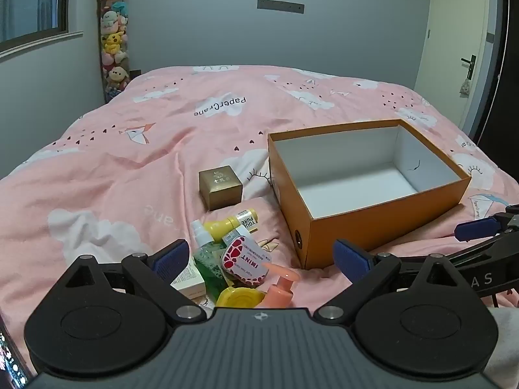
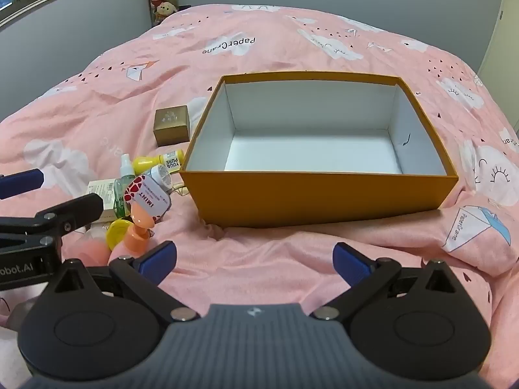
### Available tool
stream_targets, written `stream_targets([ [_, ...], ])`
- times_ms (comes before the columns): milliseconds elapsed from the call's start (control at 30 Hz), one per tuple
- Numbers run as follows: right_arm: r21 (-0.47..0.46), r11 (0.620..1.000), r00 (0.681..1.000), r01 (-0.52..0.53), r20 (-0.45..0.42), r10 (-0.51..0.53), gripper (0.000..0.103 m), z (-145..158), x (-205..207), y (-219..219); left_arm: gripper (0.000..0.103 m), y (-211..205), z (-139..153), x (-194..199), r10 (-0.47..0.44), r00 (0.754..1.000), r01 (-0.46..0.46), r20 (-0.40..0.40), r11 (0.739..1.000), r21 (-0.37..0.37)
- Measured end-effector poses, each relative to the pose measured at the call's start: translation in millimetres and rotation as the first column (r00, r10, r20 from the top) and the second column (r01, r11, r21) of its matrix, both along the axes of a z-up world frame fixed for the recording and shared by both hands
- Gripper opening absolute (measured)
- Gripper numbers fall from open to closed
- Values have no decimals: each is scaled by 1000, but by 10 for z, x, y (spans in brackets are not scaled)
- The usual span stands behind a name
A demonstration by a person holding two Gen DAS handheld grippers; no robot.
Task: Organize rigid objects
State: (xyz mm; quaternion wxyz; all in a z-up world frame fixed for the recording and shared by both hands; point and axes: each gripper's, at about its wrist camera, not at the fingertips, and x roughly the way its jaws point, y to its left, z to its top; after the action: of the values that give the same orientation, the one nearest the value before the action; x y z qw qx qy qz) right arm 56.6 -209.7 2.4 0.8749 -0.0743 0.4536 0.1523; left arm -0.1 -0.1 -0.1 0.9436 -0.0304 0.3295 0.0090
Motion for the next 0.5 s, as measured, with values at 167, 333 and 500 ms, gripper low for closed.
stream_targets([
  [167,1,1000,1000,1,5,-1,100,-15,9,23,103,42,-43,20,1,1000,-1,-15,1000,-20],
  [333,1,1000,1000,2,0,-2,101,-20,0,17,103,16,-89,27,3,1000,-3,-15,1000,-15],
  [500,-1,1000,1000,3,-5,-3,100,-22,-15,6,103,-1,-38,20,7,1000,-7,-24,1000,-14],
])
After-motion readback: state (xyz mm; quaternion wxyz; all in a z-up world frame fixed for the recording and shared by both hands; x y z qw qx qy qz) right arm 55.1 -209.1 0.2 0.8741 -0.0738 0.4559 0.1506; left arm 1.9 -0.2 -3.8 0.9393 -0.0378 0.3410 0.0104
